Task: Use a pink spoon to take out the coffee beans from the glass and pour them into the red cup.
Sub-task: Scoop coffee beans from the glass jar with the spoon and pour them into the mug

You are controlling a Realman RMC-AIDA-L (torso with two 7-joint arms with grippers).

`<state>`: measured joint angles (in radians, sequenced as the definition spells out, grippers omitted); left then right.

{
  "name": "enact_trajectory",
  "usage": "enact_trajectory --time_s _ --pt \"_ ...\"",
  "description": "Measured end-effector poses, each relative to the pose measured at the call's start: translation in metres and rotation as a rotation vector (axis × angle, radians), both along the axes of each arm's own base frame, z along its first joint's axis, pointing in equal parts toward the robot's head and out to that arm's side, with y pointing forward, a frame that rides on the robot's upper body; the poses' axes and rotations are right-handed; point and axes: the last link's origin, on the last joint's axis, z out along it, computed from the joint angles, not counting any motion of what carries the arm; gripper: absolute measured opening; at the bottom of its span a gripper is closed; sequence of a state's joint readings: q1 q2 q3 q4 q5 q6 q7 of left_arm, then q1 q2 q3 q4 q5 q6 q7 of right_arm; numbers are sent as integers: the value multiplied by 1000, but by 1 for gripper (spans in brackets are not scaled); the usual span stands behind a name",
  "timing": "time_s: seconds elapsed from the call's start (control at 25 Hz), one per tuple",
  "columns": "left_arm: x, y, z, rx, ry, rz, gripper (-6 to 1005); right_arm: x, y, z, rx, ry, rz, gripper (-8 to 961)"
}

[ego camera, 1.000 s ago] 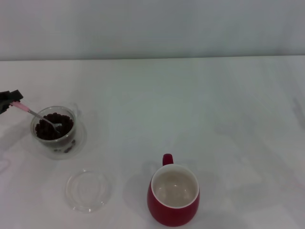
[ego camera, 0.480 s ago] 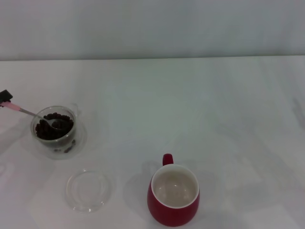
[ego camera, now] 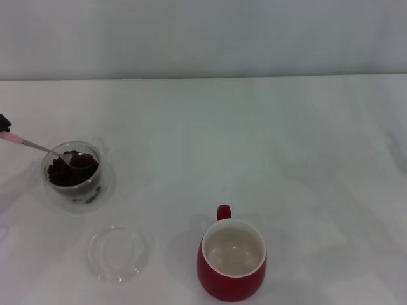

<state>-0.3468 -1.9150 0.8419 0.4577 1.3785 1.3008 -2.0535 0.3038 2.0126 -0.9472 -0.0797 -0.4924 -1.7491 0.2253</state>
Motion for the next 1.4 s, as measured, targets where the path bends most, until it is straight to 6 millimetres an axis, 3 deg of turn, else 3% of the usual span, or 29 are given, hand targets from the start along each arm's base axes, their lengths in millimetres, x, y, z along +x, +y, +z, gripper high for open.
enact_trajectory --time_s 0.32,0.68,0.72,1.4 --pt "12 -9 -1 5 -17 -110 135 -2 -1 -1 -12 8 16 620" --pt "31 -3 -11 -39 -39 -189 132 -3 0 -1 -10 8 23 620" --pt "42 2 -20 -76 -35 -224 132 -3 -1 -1 -9 9 24 620" --pt "98 25 -65 -250 17 -404 135 -1 -6 -2 -8 15 22 620"
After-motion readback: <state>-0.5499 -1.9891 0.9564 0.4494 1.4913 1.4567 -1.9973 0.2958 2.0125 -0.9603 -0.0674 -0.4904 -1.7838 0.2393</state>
